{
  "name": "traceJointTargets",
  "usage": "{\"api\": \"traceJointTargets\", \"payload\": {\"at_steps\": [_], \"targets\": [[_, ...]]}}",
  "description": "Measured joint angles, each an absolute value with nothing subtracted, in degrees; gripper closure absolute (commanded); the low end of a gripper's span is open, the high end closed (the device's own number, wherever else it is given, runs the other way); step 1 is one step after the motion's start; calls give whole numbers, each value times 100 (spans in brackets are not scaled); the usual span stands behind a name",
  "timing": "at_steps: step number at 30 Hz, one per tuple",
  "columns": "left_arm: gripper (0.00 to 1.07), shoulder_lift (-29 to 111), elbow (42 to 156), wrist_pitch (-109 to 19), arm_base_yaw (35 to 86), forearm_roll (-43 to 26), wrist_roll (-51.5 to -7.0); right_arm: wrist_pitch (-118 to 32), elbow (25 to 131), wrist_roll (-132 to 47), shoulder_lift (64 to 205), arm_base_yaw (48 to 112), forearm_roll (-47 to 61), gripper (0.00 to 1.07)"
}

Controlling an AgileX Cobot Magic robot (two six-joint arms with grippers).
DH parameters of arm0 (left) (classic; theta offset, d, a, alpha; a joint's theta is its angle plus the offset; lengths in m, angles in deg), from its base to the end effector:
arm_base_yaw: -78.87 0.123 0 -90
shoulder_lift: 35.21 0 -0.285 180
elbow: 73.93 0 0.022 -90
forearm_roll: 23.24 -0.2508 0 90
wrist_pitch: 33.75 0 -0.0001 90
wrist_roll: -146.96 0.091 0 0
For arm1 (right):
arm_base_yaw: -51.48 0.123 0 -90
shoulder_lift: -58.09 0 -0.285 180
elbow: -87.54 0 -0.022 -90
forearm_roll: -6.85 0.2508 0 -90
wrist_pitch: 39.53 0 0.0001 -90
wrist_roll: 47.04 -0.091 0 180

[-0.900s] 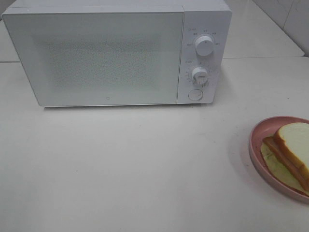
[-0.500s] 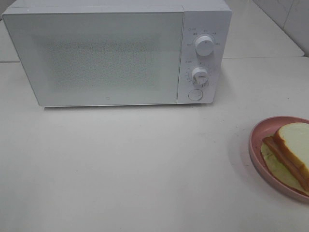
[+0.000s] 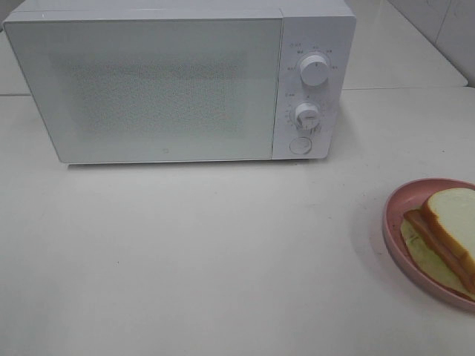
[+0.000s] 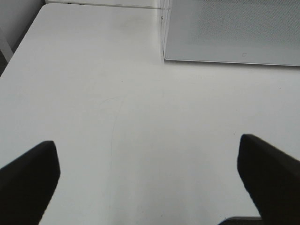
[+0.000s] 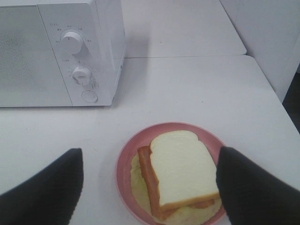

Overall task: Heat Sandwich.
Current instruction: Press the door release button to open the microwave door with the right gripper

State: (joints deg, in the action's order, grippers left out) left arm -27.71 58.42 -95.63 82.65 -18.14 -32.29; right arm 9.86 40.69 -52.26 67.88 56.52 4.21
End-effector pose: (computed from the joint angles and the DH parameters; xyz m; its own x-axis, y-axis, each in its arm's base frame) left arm -0.0080 -0.0077 0.2804 -0.4519 -0.0588 -0.8901 -0.0091 0.9981 -0.0613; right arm 0.0042 -0.0028 0.3026 -0.2774 0.0368 -0.9601 -0.0374 0.9981 0.0491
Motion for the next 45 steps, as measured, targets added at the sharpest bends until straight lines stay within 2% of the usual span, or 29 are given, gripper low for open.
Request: {"api": "traceJointTargets", "payload": {"at_steps": [45], "targets": [[9,-2771,5842,-9563,8265,-1814,-3229,-3375,4069,-5226,11613,5652,421,32]]}}
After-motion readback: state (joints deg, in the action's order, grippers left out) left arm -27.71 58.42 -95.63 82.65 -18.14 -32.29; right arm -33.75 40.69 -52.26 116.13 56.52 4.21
